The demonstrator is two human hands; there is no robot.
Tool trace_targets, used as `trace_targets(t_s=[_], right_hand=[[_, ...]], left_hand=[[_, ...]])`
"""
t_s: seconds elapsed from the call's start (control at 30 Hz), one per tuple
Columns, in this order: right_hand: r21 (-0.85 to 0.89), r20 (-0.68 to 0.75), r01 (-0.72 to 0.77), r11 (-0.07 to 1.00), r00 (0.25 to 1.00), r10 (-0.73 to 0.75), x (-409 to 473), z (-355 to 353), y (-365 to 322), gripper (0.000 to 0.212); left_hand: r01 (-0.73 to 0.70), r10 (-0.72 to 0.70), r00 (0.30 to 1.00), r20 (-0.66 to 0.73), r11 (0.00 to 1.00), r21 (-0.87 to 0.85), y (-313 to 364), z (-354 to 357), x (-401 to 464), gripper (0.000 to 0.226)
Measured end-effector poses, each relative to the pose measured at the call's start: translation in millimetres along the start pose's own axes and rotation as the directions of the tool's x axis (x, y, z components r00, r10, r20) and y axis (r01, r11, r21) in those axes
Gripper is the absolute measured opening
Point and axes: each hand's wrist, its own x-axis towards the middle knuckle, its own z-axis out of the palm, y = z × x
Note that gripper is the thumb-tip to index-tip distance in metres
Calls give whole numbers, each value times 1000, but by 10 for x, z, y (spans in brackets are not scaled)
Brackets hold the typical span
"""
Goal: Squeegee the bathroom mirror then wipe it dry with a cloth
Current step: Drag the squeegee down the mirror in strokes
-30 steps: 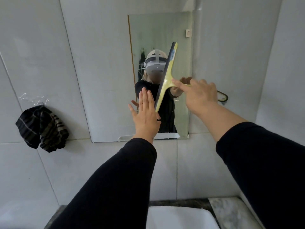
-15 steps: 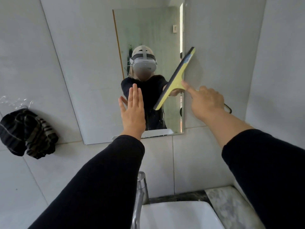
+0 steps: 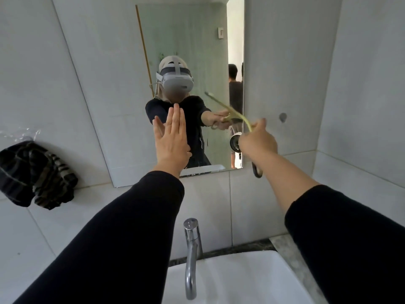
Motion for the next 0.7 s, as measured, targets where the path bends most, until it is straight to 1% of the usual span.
trace_targets(t_s=[0.1,0.17,0.23,0.3,0.33,0.37,0.43,0.5,0.6,0.67,0.7], right_hand=[[131,47,-132,983,991,126,74,-89,-118,52],[205,84,-211,956,977,197,158,-42,-139,39],[200,117,-253,947,965,233,183,58,-112,23],[187,146,-300,935,950,276,213,225,-69,17],[223,149,-340,914,938,313,239,321,-46,23],[269,147,-378,886,925,351,269,415,-26,34],[330,157,-389,860,921,357,295,599,-41,46],[369,131,-380,848,925,358,251,737,-102,51],[401,60,-377,835,920,386,252,867,-139,56],[358,40,-381,852,918,394,260,894,-149,53],[339,48,-411,846,906,421,257,895,-150,49]], left_hand=[[27,-27,999,23,999,-30,-214,-87,-69,116],[43,-42,998,47,998,-34,-388,-111,-130,117],[50,-48,996,70,998,-32,-561,-112,-177,120],[52,-50,996,78,998,-18,-722,-78,-212,121],[55,-54,996,76,998,-5,-801,-51,-225,121],[59,-60,996,71,998,6,-881,-17,-231,121],[56,-57,997,43,998,11,-1026,60,-238,117],[36,-36,999,7,999,20,-1134,140,-246,113],[0,1,1000,-15,998,55,-1219,216,-243,112],[-12,13,1000,-17,997,82,-1244,236,-237,115],[-15,17,1000,-16,996,91,-1252,245,-234,117]])
